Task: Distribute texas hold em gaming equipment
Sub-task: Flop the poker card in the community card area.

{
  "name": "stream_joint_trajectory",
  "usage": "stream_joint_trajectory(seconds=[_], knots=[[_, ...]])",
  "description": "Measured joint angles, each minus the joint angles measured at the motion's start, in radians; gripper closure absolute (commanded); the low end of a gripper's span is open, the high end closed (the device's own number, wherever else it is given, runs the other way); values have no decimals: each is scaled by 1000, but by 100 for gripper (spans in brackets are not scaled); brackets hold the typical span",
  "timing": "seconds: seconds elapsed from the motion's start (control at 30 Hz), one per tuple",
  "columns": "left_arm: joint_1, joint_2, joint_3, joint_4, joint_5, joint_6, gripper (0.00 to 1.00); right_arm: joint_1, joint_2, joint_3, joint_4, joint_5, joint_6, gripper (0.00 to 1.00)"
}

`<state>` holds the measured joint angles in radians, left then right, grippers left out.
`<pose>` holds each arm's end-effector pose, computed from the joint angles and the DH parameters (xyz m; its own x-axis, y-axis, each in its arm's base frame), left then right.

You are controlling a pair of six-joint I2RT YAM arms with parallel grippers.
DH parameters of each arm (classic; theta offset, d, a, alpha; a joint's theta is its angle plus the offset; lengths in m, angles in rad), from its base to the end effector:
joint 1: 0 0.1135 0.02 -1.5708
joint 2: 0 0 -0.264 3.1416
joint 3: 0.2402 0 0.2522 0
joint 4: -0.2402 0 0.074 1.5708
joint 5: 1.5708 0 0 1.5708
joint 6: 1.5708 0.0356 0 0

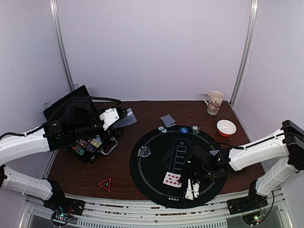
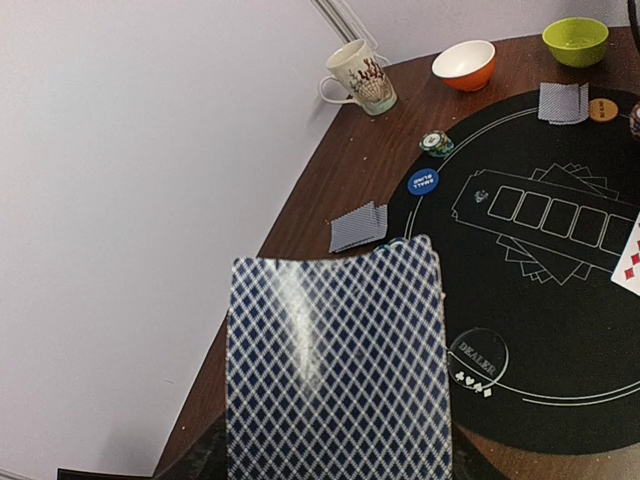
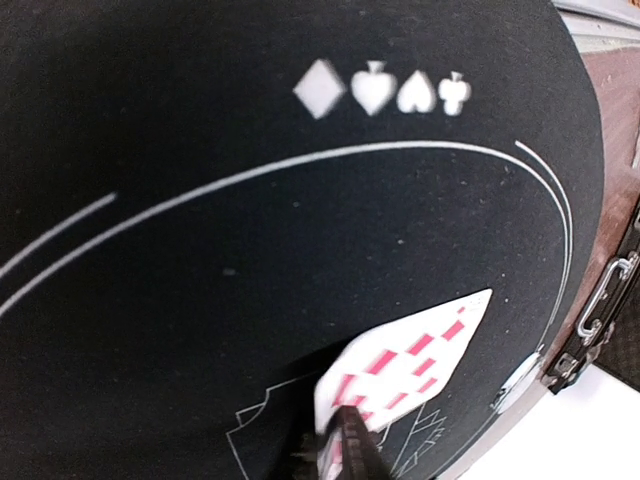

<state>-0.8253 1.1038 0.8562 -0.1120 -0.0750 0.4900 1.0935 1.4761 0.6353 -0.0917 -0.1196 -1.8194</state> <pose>0.1755 -0.1862 0.3088 0.1118 0.5707 -0.8135 0.7168 0.5206 0.4638 0.1195 0.2402 0.1460 0.9772 -0.2054 0.0537 -0.1326 -0.7881 -0.6011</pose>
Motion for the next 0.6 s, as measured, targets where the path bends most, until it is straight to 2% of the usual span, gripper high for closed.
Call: stream_joint_trajectory(seconds=[0.07, 0.17, 0.3, 0.43, 0.5, 0.6], knots=[[0, 0, -1, 2, -1, 3, 45, 0, -2, -10, 5, 7, -13, 74], [0, -2, -4, 5, -5, 6, 45, 0, -31, -28, 11, 19, -29, 61], [0, -7, -8, 5, -11, 6, 45, 0, -85, -50, -24, 49, -39, 53], [0, -13, -9, 6, -14, 6, 45, 0, -149, -56, -87, 68, -8, 51], [0, -13, -9, 6, -15, 6, 45, 0, -182, -39, -97, 55, 70, 51], [0, -14, -9, 6, -15, 6, 45, 0, -211, 39, -63, -14, 333, 50]])
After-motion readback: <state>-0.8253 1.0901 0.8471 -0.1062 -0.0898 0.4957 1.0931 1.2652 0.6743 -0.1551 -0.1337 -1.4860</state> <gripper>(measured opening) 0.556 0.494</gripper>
